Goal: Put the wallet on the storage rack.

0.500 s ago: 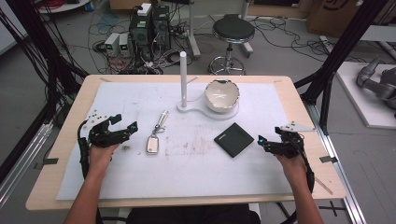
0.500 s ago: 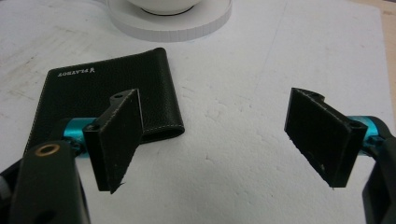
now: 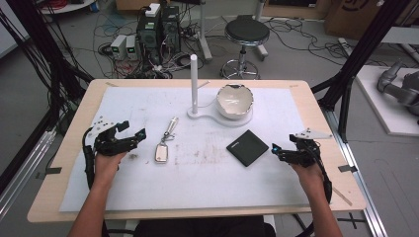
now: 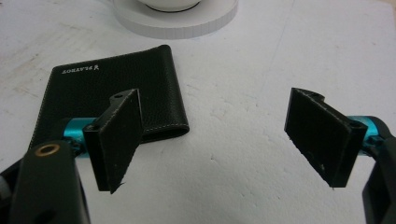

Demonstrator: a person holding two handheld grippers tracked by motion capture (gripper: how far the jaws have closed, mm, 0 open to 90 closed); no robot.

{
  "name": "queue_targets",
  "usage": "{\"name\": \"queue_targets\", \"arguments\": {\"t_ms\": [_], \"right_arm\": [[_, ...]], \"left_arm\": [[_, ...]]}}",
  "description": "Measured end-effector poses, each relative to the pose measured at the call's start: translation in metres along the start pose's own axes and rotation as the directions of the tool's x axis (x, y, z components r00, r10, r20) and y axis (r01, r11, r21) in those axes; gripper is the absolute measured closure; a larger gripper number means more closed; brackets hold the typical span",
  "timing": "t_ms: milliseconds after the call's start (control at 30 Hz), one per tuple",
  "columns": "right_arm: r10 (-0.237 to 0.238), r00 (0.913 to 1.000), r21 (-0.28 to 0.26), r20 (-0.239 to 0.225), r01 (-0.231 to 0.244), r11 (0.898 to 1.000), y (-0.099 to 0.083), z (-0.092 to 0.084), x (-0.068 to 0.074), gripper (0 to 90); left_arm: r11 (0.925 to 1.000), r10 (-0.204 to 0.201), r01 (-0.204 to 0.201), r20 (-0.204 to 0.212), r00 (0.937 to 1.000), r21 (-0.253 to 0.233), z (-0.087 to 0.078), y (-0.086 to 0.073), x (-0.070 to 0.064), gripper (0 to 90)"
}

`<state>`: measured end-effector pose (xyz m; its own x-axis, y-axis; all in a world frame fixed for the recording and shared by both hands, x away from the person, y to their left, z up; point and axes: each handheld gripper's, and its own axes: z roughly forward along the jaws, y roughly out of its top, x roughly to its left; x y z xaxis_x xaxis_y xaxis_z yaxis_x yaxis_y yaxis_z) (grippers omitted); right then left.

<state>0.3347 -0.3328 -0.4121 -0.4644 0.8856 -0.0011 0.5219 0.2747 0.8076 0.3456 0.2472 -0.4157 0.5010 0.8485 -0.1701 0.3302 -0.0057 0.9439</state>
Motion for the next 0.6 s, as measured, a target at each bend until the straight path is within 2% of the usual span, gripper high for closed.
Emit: {"name": "queue_targets", "arguments": {"t_ms": [400,533,600], "right_arm": [[0.005,0.9991,0.017,-0.042,-0.004,1.0,0.006,0.012,0.006,19.7],[-0.005,0.9983,0.043,-0.057,0.008,0.999,0.007,0.02,0.009,20.8],[-0.014,0.9976,0.046,-0.067,0.017,0.999,0.008,0.023,0.008,25.2]], "left_arm": [[0.9999,-0.01,0.01,0.003,0.9999,-0.011,-0.002,0.001,-0.003,19.7],[1.0,0.003,-0.003,0.01,1.0,-0.002,0.001,0.002,-0.006,19.7],[0.9999,0.013,-0.013,0.013,0.9998,0.004,0.001,0.001,-0.007,19.7]]}}
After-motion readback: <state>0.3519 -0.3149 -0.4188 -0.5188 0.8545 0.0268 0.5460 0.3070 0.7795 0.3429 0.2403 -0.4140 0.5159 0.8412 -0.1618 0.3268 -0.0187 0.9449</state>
